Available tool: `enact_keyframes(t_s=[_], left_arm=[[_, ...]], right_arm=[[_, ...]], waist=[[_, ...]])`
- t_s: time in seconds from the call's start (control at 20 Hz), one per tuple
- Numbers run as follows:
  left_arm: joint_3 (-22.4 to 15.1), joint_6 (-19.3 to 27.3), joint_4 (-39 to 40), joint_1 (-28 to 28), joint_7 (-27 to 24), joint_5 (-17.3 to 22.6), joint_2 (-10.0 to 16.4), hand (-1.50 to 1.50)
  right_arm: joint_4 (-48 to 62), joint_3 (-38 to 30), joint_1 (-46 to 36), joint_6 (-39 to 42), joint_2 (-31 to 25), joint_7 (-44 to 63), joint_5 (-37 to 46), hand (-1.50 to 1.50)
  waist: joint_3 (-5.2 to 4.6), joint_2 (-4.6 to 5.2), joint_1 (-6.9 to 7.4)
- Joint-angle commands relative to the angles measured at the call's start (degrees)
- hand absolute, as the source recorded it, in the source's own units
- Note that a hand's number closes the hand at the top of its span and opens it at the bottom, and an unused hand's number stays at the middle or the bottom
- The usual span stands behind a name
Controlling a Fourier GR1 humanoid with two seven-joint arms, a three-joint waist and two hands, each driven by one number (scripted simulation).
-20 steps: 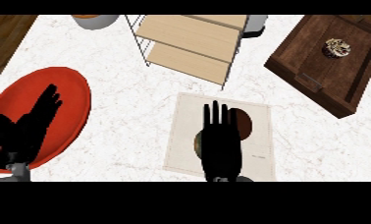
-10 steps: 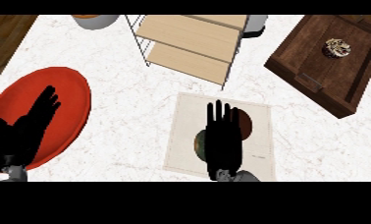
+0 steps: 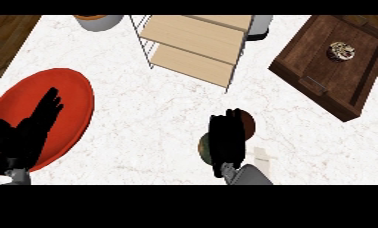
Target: Pick the squash from the placemat and place it in the tiered shelf
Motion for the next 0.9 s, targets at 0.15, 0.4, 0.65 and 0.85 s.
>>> enact_keyframes(t_s=[0.15,0.4,0.65,0.85], left_arm=[[-0.1,-0.5,-1.2,1.8,-1.0,-2.0,-1.0,0.0],[0.1,-1.2,0.9,-0.1,-1.3,-1.6,-1.8,0.0],[-0.7,-1.4,1.3,-4.3,0.6,-1.7,-1.2,0.0],[0.0,-2.2,1.8,-5.0,2.1,-1.0,-0.4,0.0]], right_arm=[[1.1,2.3,-0.9,-0.4,0.5,0.2,4.5,1.5],[2.7,4.7,-11.0,-4.1,0.5,6.3,-5.1,1.5],[3.6,7.6,-24.0,-7.2,0.5,16.2,-19.2,1.5],[7.2,10.2,-31.0,-15.9,0.5,19.3,-23.3,1.5]], waist=[[0.38,0.94,-0.01],[0.39,1.12,0.89],[0.38,1.62,4.25],[0.36,1.51,3.95]])
